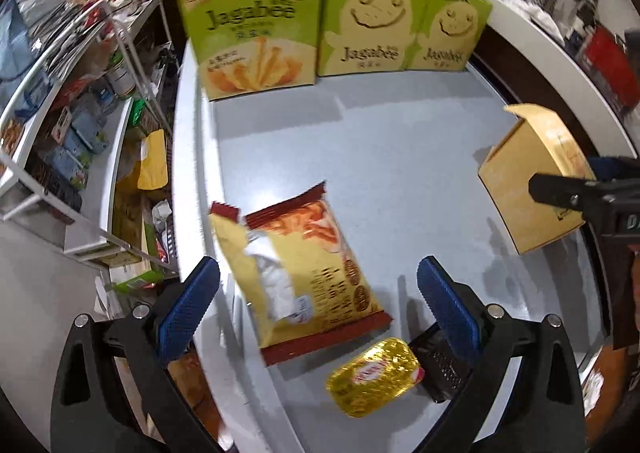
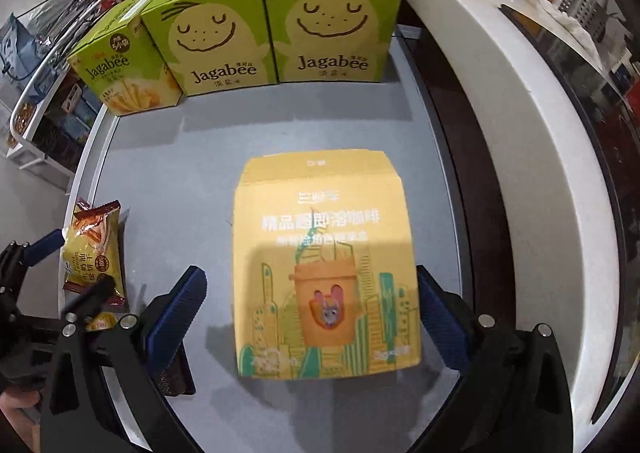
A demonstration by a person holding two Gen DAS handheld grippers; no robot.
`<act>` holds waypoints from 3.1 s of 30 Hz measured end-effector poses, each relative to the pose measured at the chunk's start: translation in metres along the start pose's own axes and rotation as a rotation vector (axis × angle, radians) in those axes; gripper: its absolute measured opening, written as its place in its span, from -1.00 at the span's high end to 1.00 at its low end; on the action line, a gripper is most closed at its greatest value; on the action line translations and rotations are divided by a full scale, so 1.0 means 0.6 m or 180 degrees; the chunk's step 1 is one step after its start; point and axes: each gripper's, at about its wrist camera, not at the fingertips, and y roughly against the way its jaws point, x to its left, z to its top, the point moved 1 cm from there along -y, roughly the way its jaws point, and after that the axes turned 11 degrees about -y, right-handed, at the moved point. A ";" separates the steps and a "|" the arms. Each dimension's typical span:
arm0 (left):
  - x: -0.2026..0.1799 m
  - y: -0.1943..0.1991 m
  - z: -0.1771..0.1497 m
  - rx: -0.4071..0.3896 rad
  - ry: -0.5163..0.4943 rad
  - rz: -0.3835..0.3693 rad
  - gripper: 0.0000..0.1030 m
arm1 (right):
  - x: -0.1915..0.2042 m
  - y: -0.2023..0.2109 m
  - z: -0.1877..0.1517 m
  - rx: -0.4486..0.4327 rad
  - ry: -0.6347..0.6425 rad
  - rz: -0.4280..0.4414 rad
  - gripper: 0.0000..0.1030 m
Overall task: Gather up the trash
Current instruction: 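Grasp the yellow coffee box with the right tool while the left tool grasps the biscuit packet, then lift the yellow box and biscuit packet and carry both over the white bin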
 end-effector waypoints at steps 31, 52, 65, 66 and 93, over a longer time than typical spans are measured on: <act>-0.017 -0.051 0.016 0.0251 -0.0266 0.0062 -0.50 | 0.012 -0.033 0.006 0.0043 0.0317 0.0087 -0.90; -0.010 -0.051 0.023 0.0242 -0.0174 0.0114 -0.15 | -0.017 -0.037 -0.008 0.0110 -0.0033 0.0430 -0.59; -0.024 -0.018 0.023 0.0107 -0.0233 0.0046 0.15 | -0.006 -0.007 -0.013 -0.0047 0.0083 0.0440 -0.51; -0.023 -0.013 0.023 0.0077 -0.0210 0.0033 0.15 | -0.006 -0.002 -0.012 -0.0067 0.0086 0.0438 -0.51; -0.087 0.166 -0.078 -0.0350 -0.0195 -0.0066 0.15 | -0.043 0.152 -0.177 0.0000 0.0274 0.0958 -0.51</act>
